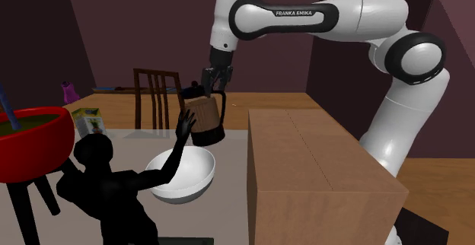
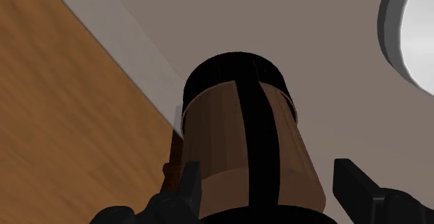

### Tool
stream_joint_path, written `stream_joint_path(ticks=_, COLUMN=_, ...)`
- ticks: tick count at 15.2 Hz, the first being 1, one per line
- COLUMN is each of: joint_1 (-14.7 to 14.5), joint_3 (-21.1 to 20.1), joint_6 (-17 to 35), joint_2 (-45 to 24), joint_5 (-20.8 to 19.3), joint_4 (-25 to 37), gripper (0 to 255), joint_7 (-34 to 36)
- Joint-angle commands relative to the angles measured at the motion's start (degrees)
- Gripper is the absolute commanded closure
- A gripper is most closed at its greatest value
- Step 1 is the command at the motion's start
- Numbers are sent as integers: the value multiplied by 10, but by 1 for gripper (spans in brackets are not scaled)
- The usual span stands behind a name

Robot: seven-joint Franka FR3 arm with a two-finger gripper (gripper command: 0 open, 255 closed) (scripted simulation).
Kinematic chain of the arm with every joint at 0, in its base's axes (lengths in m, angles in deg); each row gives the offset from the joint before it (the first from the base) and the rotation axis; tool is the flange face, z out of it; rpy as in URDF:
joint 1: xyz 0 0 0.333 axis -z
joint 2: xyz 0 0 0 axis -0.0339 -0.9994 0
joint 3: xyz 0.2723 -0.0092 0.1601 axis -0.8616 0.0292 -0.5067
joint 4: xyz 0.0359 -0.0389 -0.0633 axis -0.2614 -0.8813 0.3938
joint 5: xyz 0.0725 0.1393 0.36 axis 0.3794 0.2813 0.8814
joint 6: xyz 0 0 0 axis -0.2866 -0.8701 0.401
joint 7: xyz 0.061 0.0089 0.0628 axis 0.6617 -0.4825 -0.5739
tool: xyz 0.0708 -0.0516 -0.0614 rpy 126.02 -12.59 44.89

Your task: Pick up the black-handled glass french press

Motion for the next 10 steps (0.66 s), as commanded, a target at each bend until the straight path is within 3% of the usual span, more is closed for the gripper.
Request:
stream_joint_path(ticks=1, joint_1=0, joint_3=-1, joint_6=-17, joint_2=-3, joint_5=-2, joint_4=22, gripper=255, joint_7=2)
stream_joint_path(ticks=10, joint_1=-1, joint_3=-4, joint_6=-77, joint_2=-26, joint_5=-10, joint_4=103, gripper=255, joint_7=8)
